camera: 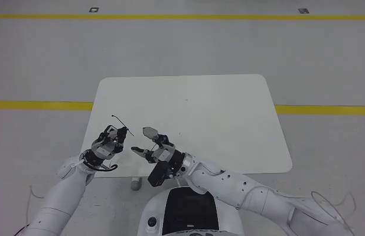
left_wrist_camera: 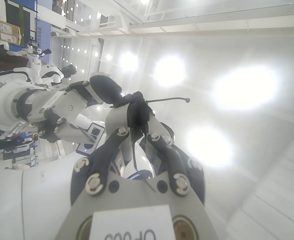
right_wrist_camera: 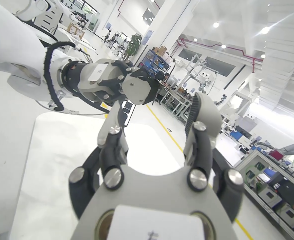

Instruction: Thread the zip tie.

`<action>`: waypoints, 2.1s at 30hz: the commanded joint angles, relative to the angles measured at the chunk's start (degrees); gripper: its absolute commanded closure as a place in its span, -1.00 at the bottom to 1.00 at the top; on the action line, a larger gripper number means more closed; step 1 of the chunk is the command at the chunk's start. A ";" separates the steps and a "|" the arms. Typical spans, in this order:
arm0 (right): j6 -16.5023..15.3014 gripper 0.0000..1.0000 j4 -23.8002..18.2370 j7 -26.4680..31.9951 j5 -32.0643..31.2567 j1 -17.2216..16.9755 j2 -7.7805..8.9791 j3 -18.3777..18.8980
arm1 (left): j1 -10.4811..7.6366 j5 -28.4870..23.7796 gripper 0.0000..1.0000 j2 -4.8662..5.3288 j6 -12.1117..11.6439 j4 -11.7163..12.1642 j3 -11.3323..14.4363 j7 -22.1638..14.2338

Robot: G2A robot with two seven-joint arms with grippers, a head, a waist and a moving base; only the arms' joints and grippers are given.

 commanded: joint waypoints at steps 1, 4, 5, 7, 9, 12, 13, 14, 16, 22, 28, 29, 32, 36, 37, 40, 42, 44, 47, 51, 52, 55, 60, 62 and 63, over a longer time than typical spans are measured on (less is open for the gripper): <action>0.00 0.52 0.21 -0.06 0.00 0.14 -0.16 -0.06 | 0.00 0.00 1.00 0.00 0.00 0.00 0.00 0.00; 0.00 0.54 0.54 -0.04 0.00 0.27 -0.39 -0.12 | 0.00 0.00 1.00 0.00 0.00 0.00 0.00 0.00; 0.00 0.56 0.72 -0.08 0.00 0.29 -0.50 -0.14 | 0.00 0.00 1.00 0.00 0.00 0.00 0.00 0.00; 0.00 0.58 1.08 -0.13 0.00 0.35 -0.71 -0.19 | 0.00 0.00 1.00 0.00 0.00 0.00 0.00 0.00; 0.00 0.58 1.57 -0.06 0.00 0.50 -0.97 -0.27 | 0.00 0.00 1.00 0.00 0.00 0.00 0.00 0.00; 0.00 0.60 2.21 -0.10 0.00 0.68 -1.44 -0.42 | 0.00 0.00 1.00 0.00 0.00 0.00 0.00 0.00; 0.00 0.62 2.40 -0.14 0.00 0.76 -1.60 -0.49 | 0.00 0.00 1.00 0.00 0.00 0.00 0.00 0.00; 0.00 0.62 2.60 -0.20 0.00 0.81 -1.76 -0.55 | 0.00 0.00 1.00 0.00 0.00 0.00 0.00 0.00; 0.00 0.62 3.17 -0.33 0.00 0.98 -2.17 -0.69 | 0.00 0.00 1.00 0.00 0.00 0.00 0.00 0.00; 0.00 0.66 4.83 -0.73 0.00 1.52 -3.42 -0.80 | 0.00 0.00 1.00 0.00 0.00 0.00 0.00 0.00; 0.00 0.76 6.24 -1.32 0.00 1.77 -4.53 -0.49 | 0.00 0.00 1.00 0.00 0.00 0.00 0.00 0.00; 0.00 0.76 6.43 -1.42 0.00 1.80 -4.67 -0.45 | 0.00 0.00 1.00 0.00 0.00 0.00 0.00 0.00; 0.00 0.74 7.01 -1.79 0.00 1.80 -5.08 -0.33 | 0.00 0.00 1.00 0.00 0.00 0.00 0.00 0.00; 0.00 0.74 7.66 -2.29 0.00 1.78 -5.50 -0.17 | 0.00 0.00 1.00 0.00 0.00 0.00 0.00 0.00; 0.00 0.76 7.78 -2.37 0.00 1.75 -5.57 -0.10 | 0.00 0.00 1.00 0.00 0.00 0.00 0.00 0.00; 0.00 0.82 8.09 -2.79 0.00 1.56 -5.77 0.31 | 0.00 0.00 1.00 0.00 0.00 0.00 0.00 0.00; 0.00 0.88 8.24 -3.25 0.00 1.40 -5.86 0.60 | 0.00 0.00 1.00 0.00 0.00 0.00 0.00 0.00; 0.00 0.98 8.39 -3.78 0.00 1.17 -5.93 0.89 | 0.00 0.00 1.00 0.00 0.00 0.00 0.00 0.00; 0.00 1.00 8.61 -4.38 0.00 0.87 -6.01 1.29 | 0.00 0.00 1.00 0.00 0.00 0.00 0.00 0.00; 0.00 1.00 8.82 -5.08 0.00 0.55 -5.94 1.80 | 0.00 0.00 1.00 0.00 0.00 0.00 0.00 0.00; 0.00 1.00 8.87 -5.24 0.00 0.44 -5.89 1.93 | 0.00 0.00 1.00 0.00 0.00 0.00 0.00 0.00; 0.00 1.00 8.96 -5.71 0.00 0.01 -5.64 2.41 | 0.00 0.00 1.00 0.00 0.00 0.00 0.00 0.00; 0.00 1.00 8.72 -6.16 0.00 -0.73 -5.12 3.19 | 0.00 0.00 1.00 0.00 0.00 0.00 0.00 0.00; 0.00 1.00 8.58 -6.25 0.00 -0.92 -4.94 3.37 | 0.00 0.00 1.00 0.00 0.00 0.00 0.00 0.00; 0.00 1.00 8.49 -6.29 0.00 -1.02 -4.82 3.45 | 0.00 0.00 1.00 0.00 0.00 0.00 0.00 0.00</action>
